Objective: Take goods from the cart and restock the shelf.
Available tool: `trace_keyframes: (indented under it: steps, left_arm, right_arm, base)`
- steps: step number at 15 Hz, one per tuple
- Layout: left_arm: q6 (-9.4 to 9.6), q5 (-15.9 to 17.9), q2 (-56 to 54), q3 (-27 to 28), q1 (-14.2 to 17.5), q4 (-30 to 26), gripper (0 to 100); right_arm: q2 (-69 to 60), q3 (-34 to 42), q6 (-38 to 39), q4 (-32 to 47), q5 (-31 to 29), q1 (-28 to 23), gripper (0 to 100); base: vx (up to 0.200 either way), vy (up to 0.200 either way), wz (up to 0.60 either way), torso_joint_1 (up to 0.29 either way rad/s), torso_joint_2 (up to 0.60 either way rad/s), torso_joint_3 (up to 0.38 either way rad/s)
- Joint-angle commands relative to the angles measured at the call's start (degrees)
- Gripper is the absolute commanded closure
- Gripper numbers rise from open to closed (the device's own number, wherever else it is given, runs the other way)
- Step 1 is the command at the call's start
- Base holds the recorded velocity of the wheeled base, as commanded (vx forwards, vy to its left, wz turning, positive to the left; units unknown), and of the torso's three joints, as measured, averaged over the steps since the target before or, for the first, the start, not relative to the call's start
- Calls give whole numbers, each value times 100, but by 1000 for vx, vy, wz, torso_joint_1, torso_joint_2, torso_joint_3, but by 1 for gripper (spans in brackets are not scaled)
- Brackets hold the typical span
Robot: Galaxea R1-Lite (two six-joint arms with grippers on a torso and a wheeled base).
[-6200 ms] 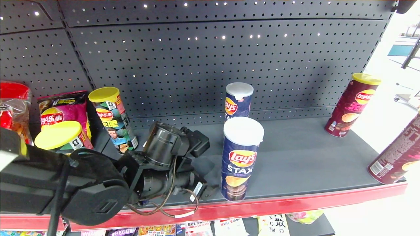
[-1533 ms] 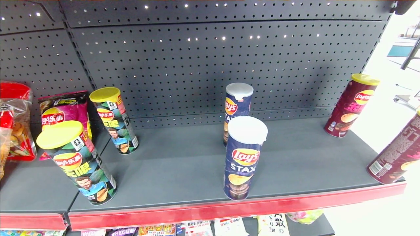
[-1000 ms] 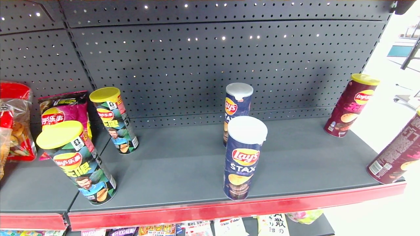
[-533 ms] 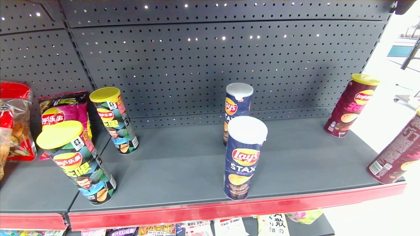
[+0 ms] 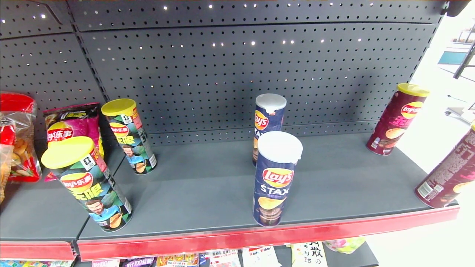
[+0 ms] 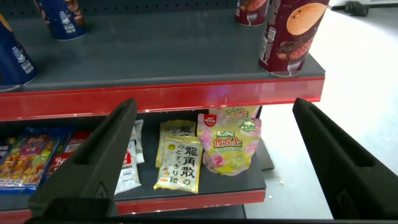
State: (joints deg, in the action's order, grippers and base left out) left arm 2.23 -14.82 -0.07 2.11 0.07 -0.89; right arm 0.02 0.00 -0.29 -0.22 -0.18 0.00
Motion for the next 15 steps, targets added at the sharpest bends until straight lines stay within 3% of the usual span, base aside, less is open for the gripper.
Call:
trace_keyframes:
  steps: [1, 3, 4, 7, 9, 10, 12, 15]
  left_arm:
    - [32, 164, 7, 35, 1, -8, 0]
    - [58, 1104, 7, -105, 1, 186, 0]
    - [-65, 1500, 7, -185, 1, 370, 0]
    - [-118, 1447, 7, -202, 1, 414, 0]
    - [-91, 1641, 7, -211, 1, 695, 0]
    - [-82, 1702, 7, -211, 1, 388, 0]
    - [-30, 1975, 34, -193, 1, 344, 0]
    - [-56, 1799, 42, -202, 28, 353, 0]
  right_arm:
    - [-2, 0, -6, -4, 1, 0, 0]
    - [-2, 0, -6, -4, 1, 0, 0]
    - [-2, 0, -6, -4, 1, 0, 0]
    - [-2, 0, -6, -4, 1, 0, 0]
    - [-2, 0, -6, -4, 1, 0, 0]
    - [-2, 0, -6, -4, 1, 0, 0]
    - [-2, 0, -6, -4, 1, -9, 0]
    - [-2, 0, -6, -4, 1, 0, 0]
  base:
    - [0, 0, 0, 0, 0, 0]
    - [0, 0, 0, 0, 0, 0]
    - [0, 0, 0, 0, 0, 0]
    - [0, 0, 0, 0, 0, 0]
    - [0, 0, 0, 0, 0, 0]
    - [0, 0, 0, 0, 0, 0]
    - [0, 0, 0, 0, 0, 0]
    - [0, 0, 0, 0, 0, 0]
